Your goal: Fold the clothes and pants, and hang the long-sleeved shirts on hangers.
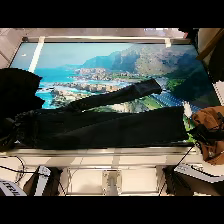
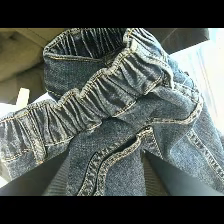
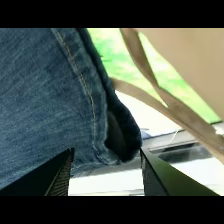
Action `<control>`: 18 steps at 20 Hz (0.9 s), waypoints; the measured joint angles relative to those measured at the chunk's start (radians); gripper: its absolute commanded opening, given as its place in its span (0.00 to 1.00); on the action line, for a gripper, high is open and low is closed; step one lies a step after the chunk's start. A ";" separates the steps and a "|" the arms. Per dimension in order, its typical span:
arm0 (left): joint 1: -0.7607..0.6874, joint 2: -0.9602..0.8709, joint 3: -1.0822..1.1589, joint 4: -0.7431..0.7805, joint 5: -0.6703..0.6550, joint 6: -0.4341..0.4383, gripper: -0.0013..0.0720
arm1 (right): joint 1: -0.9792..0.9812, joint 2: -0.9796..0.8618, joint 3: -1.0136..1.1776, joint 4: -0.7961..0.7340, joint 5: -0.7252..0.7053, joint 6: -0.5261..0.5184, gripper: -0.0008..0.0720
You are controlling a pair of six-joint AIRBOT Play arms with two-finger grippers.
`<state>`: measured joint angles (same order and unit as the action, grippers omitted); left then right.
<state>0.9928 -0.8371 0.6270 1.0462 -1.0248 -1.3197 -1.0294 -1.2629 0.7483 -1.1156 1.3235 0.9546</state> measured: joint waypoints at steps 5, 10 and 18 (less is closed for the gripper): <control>0.000 0.000 0.000 0.000 0.000 0.003 0.70 | -0.003 -0.005 -0.033 0.019 0.001 -0.002 0.63; 0.000 0.000 0.000 0.000 0.000 0.003 0.70 | -0.003 -0.016 -0.061 0.031 -0.014 -0.003 0.45; 0.000 0.000 0.000 0.000 0.003 0.003 0.68 | -0.004 -0.015 -0.051 0.019 -0.027 -0.004 0.06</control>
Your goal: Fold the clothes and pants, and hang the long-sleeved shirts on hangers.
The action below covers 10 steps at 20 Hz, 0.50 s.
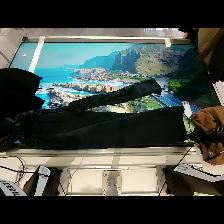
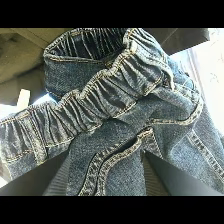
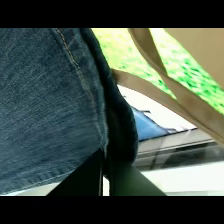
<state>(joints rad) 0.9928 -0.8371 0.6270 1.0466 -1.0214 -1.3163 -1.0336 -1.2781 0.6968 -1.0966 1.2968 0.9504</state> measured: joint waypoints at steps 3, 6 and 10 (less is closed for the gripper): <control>0.000 0.000 0.000 0.000 0.000 0.000 0.68 | 0.000 0.014 0.057 -0.079 0.034 0.025 0.06; 0.000 0.000 0.000 0.000 0.000 0.000 0.68 | -0.001 0.038 0.122 -0.180 0.073 0.063 0.06; 0.000 0.002 0.000 -0.004 0.000 0.000 0.68 | -0.001 0.056 0.147 -0.227 0.091 0.090 0.51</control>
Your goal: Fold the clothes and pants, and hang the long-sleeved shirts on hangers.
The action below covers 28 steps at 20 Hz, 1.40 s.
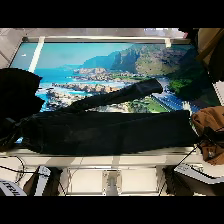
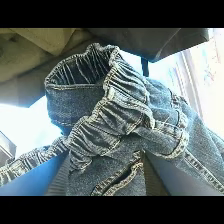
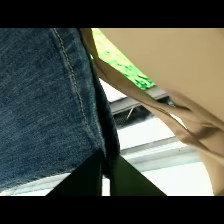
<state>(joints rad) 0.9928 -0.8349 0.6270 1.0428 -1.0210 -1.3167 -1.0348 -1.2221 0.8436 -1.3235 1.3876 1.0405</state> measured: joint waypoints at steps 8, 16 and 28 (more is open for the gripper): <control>-0.036 0.003 0.204 -0.231 0.090 0.114 0.53 | 0.016 0.063 0.227 0.346 0.020 0.023 0.53; -0.138 -0.431 0.458 -0.205 -0.142 0.095 0.73 | 0.313 0.079 0.414 0.593 -0.123 0.043 0.53; -0.050 -0.657 0.491 -0.076 -0.275 0.083 0.72 | 0.471 0.079 0.442 0.554 -0.156 0.158 0.52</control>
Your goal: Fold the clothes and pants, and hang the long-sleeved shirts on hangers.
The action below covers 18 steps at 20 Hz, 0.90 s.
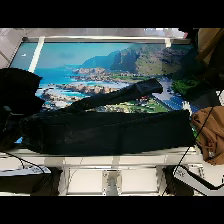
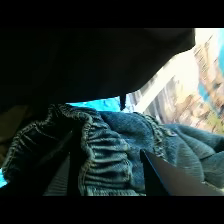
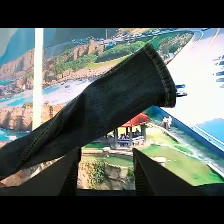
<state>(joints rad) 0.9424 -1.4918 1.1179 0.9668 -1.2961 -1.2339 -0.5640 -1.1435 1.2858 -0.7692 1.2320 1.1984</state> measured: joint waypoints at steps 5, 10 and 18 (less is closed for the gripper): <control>-0.056 -0.063 0.000 -0.019 0.066 0.000 0.06 | 0.003 0.000 0.000 0.000 0.003 0.016 0.52; -0.111 -0.055 0.017 -0.182 0.110 0.096 0.06 | 0.003 0.000 0.000 -0.002 0.005 0.020 0.52; -0.130 0.228 0.106 -0.450 0.138 0.300 0.06 | 0.008 -0.053 0.000 -0.088 0.005 0.082 0.52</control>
<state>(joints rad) 0.8120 -1.2636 1.2236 0.5171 -1.1584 -0.9337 -0.5564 -1.1965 1.2858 -0.8570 1.2369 1.2800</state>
